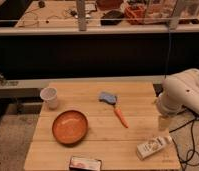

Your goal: Place the bottle in the ceramic bowl

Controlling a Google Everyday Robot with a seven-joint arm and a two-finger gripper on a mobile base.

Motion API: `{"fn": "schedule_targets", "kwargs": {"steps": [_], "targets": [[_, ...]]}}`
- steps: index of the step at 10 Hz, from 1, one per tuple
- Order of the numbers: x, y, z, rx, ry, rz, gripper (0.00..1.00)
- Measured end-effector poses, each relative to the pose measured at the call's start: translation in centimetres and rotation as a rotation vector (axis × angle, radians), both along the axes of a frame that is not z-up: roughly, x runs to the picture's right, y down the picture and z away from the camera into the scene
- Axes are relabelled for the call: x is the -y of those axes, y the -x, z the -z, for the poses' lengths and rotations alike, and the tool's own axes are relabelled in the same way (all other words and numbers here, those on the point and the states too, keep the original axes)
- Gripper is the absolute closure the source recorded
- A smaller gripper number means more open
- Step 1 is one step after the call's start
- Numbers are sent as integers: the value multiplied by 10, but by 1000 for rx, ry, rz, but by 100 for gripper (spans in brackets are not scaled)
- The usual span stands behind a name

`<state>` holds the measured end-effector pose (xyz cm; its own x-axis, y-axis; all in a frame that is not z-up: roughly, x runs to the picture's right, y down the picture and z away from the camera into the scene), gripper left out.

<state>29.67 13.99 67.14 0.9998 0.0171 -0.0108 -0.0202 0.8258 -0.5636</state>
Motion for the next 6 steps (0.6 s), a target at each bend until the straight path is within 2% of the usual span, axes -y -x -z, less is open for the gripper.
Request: {"fn": "schedule_targets", "kwargs": {"steps": [4,6], "targets": [[-17,-8,-1,31,17,26,20],[-38,-8,2,56,22,38,20]]}}
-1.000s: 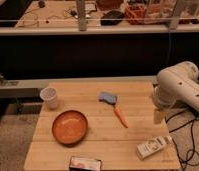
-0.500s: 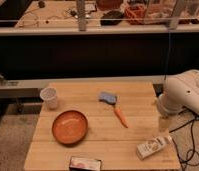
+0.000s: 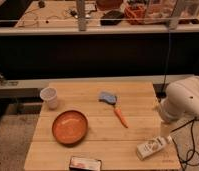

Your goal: Place the bottle in the ceramic bowl

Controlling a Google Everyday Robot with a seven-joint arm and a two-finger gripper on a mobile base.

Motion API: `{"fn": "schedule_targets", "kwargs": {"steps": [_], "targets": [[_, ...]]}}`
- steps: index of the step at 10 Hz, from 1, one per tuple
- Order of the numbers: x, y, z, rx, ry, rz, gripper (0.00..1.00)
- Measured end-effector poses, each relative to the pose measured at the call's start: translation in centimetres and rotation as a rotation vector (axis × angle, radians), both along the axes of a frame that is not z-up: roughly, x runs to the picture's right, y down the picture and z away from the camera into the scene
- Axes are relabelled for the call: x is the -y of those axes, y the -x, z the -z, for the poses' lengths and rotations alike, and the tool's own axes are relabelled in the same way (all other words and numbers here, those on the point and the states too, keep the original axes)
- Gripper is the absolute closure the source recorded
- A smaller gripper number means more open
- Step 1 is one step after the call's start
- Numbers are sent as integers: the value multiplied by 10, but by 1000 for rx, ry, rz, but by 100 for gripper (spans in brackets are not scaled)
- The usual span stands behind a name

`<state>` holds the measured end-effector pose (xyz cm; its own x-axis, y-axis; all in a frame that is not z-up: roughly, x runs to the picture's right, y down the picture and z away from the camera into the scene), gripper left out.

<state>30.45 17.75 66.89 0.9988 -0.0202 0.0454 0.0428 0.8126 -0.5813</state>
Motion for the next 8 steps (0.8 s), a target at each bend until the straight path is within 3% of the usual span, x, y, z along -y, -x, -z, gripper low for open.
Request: {"fn": "schedule_targets", "kwargs": {"steps": [8], "targets": [[-50,5,-21,63,0,69,20]]}}
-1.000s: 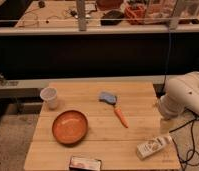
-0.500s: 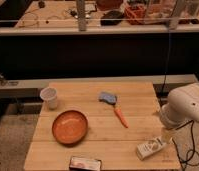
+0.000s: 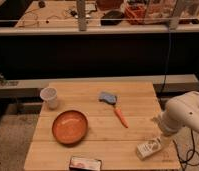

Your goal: Place the bottle in the ceramic bowl

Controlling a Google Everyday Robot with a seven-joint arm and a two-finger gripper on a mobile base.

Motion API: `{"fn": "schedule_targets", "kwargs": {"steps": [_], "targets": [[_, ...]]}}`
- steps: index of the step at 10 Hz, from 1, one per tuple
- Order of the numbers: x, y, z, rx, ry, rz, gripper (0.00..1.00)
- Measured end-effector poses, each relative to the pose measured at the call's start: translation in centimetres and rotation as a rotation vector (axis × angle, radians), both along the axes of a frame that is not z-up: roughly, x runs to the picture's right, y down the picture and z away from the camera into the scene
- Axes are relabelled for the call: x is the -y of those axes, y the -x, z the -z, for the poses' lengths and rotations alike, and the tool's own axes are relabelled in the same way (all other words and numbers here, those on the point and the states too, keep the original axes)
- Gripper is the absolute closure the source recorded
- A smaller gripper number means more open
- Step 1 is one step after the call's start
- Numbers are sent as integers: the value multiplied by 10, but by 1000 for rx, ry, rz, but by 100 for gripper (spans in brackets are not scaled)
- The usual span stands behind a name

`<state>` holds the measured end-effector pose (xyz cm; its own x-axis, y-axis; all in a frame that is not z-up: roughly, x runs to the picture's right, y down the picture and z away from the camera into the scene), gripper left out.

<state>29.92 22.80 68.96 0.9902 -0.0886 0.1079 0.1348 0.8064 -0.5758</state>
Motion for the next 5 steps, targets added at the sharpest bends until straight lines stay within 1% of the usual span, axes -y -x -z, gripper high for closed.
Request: {"fn": "schedule_targets", "kwargs": {"steps": [5], "targets": [[-22,5,-7,46,2,38,20]]}}
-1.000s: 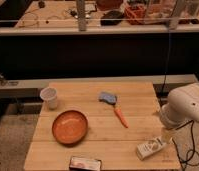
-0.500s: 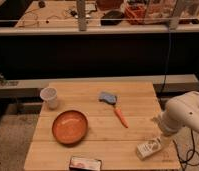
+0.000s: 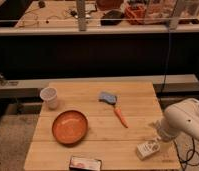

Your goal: Place the bottle in the ceramic bowl

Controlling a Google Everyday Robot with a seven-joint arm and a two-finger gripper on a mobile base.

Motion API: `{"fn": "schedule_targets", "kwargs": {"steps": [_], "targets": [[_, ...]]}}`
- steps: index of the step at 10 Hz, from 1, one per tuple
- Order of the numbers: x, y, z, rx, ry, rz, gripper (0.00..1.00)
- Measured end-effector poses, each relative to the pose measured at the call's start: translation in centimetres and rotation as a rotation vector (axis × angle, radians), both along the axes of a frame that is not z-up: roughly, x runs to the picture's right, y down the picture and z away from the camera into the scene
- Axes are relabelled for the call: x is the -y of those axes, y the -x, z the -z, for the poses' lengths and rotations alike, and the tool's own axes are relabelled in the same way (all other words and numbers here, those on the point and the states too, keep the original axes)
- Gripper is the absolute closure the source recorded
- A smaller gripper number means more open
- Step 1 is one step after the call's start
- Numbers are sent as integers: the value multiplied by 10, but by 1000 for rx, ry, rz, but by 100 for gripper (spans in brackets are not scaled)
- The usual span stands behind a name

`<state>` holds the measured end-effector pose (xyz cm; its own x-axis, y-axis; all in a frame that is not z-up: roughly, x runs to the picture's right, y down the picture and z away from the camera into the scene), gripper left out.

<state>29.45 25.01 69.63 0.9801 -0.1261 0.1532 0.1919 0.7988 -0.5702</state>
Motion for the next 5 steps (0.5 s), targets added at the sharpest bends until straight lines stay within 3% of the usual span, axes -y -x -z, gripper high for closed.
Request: {"fn": "schedule_targets", "kwargs": {"steps": [5], "targets": [[-15,5,-10,27,-1,30,20]]}}
